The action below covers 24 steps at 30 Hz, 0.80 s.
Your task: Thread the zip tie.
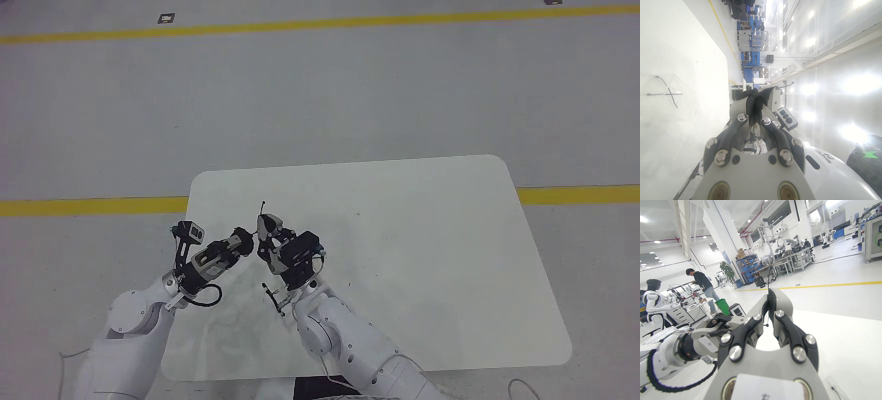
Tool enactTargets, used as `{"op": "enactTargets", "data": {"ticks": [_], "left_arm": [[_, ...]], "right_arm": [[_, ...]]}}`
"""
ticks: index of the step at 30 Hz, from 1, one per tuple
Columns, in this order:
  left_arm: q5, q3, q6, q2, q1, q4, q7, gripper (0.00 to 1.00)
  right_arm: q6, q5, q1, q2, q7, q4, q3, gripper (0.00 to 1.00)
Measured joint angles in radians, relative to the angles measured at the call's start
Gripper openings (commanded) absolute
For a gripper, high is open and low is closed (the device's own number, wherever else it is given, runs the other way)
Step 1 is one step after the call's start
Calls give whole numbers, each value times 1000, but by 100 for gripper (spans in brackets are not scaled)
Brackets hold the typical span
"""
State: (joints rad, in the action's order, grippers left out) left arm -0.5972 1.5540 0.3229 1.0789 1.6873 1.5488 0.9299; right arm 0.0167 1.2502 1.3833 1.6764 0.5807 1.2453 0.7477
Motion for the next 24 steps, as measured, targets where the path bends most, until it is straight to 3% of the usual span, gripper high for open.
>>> {"op": "enactTargets", "data": {"ticks": [24], "left_arm": [[0, 0, 0, 0, 0, 0, 0, 0]], "right_arm": [[-21, 19, 16, -6, 6, 18, 14, 0]]}}
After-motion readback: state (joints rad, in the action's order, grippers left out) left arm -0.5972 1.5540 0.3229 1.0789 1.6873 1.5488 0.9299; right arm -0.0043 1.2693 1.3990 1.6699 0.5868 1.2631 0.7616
